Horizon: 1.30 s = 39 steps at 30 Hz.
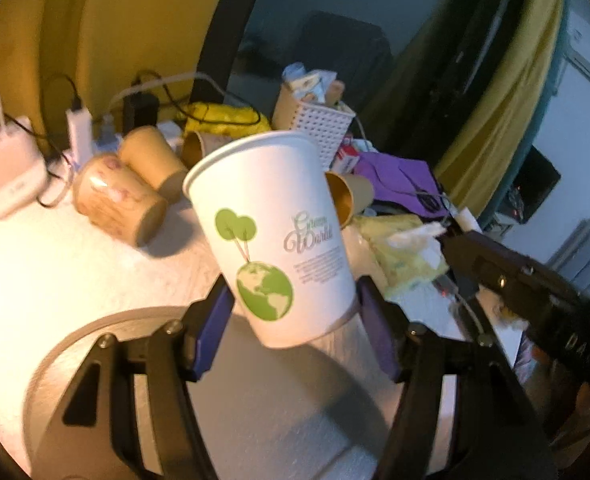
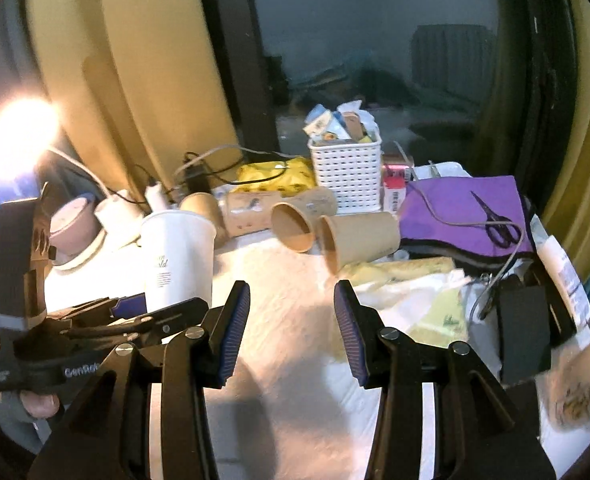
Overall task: Flip cup upright
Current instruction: 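Close the left gripper on the white paper cup and lift it, then carry the cup over the mat with the left gripper while the right gripper grasps its rim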
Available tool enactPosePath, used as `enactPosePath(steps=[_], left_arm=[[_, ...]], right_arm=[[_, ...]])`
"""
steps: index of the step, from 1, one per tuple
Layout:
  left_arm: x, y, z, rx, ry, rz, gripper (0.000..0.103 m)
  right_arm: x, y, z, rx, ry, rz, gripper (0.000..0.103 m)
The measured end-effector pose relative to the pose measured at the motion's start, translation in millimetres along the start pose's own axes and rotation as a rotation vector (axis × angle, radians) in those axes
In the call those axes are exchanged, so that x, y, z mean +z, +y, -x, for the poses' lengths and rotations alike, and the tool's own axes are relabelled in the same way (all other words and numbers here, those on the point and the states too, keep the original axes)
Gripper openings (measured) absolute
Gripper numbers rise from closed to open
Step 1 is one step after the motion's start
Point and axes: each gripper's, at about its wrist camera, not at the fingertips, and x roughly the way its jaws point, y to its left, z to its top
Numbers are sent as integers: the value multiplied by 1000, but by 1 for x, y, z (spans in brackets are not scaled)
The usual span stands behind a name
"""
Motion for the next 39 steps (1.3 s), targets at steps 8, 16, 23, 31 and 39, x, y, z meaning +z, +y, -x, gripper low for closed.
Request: enactPosePath(steps=[8, 16, 23, 31, 39], left_arm=[[-39, -5, 67, 2, -98, -123, 64], [-85, 11, 126, -15, -164, -166, 64], [-136, 20, 165, -54, -229, -218, 64], [-186, 19, 205, -54, -345, -349, 64], [-214, 15, 225, -150, -388, -426, 64]], right_arm=[[-33, 41, 38, 55, -63, -76, 46], [-67, 84, 66, 81, -87, -85, 46], [-91, 112, 106, 132, -104, -57, 46], [-117, 156, 143, 261, -84, -2, 73], [-131, 176, 150, 400, -11, 12, 73]])
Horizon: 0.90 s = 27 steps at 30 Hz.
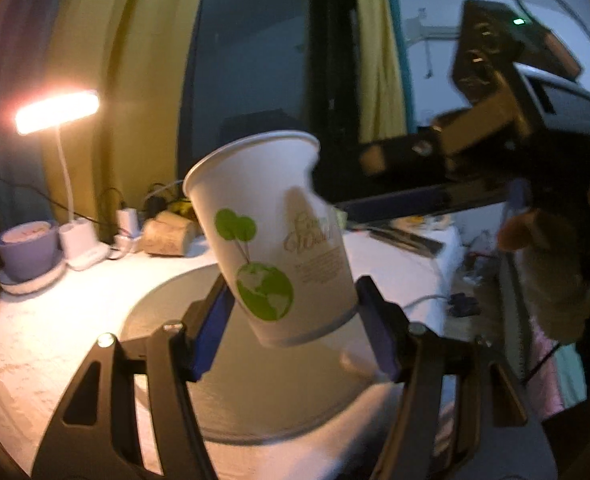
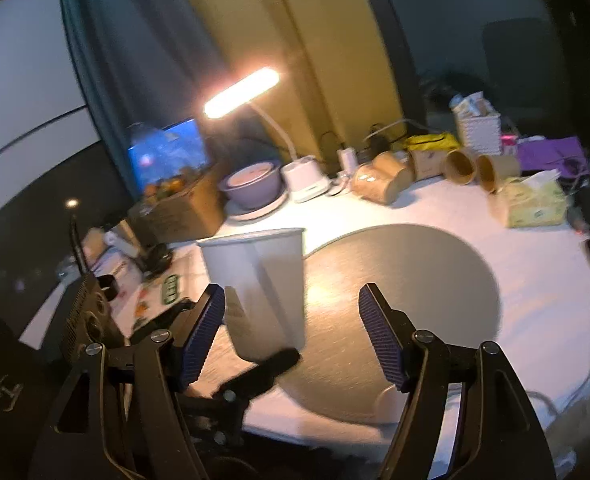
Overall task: Flip cup upright
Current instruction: 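Carry the cup over the mat with the left gripper while the right gripper grasps its rim, then open the left gripper to release the cup while the right gripper holds it upright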
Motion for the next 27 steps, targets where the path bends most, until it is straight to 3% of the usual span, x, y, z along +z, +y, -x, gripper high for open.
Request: enactPosePath(steps=[5, 12, 18, 21, 27], left_arm=[[-2, -12, 13, -36, -70, -47, 64], [-8, -23, 10, -62, -65, -121, 64], [-13, -20, 8, -77, -51, -123, 64], [-15, -15, 5, -81, -36, -112, 64], [-20, -7, 5, -65, -21, -83, 65]], right_arm=[[0, 8, -4, 41, 49, 18, 80], [3, 8, -8, 42, 71, 24, 80], [4, 4, -15, 30, 110, 23, 80], [5, 5, -19, 33, 128, 35, 70], [8, 9, -33, 28, 162, 63, 67]])
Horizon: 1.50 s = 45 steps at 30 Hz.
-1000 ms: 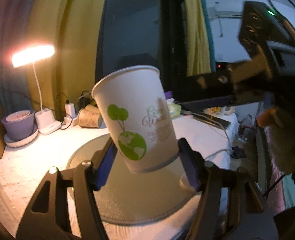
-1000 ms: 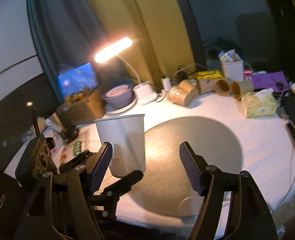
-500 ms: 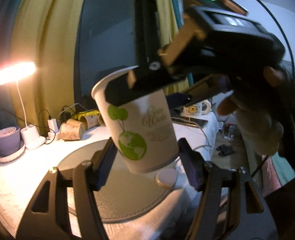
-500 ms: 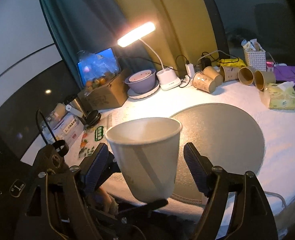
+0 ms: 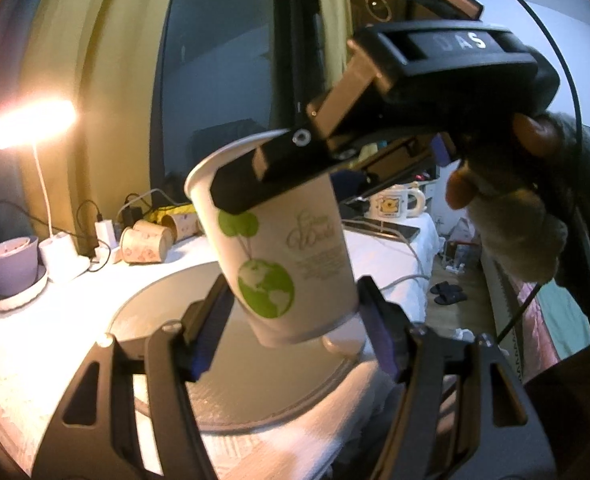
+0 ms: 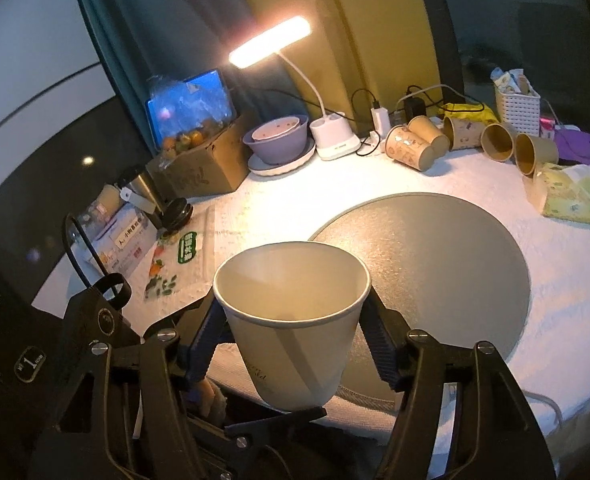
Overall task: Flip cup upright
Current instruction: 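Open the left gripper to release the cup while the right gripper holds it upright, then lower the upright cup onto the grey mat with the right gripper and open it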
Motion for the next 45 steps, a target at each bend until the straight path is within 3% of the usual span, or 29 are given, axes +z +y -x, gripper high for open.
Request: enactPosePath(steps=[8, 20, 29, 45], left_arm=[[-10, 16, -5, 33, 79, 87, 76], [-27, 65, 8, 128, 140, 269, 77], [-29, 100, 5, 171, 171, 415, 77], [-29, 108, -4, 216, 203, 451, 77]], right_arm=[[11, -9, -17, -40, -5, -2, 66], [16, -50, -60, -264, -70, 14, 66], [10, -54, -88, -383, -138, 79, 66], [-18, -54, -96, -432, -205, 82, 66]])
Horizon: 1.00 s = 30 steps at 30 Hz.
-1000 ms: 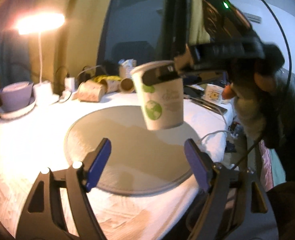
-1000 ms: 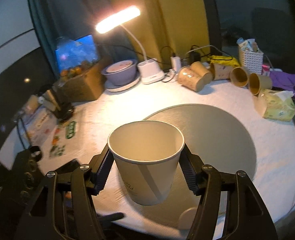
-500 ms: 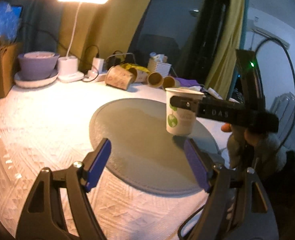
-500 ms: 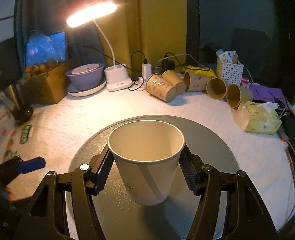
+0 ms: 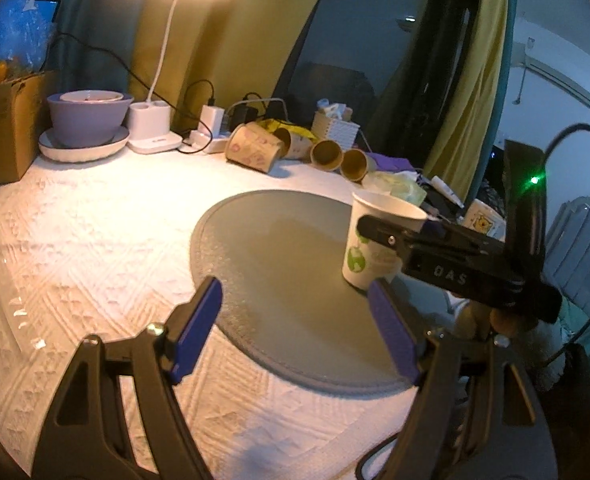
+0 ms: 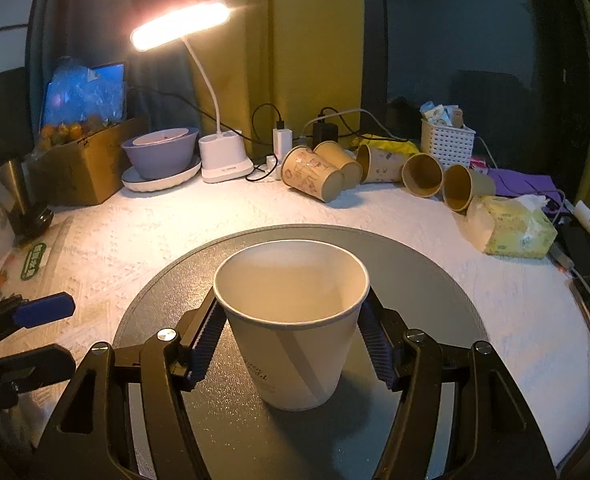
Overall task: Flip cup upright
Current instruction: 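Lower the upright cup onto the grey mat with the right gripper and open it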
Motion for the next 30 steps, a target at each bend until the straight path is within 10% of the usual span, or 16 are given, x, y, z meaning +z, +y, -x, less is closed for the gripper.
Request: enactPosePath(steps=[30], left_arm=[[-6, -25, -3, 54, 25, -76, 82]], right_arm=[[-26, -14, 41, -63, 50, -68, 77]])
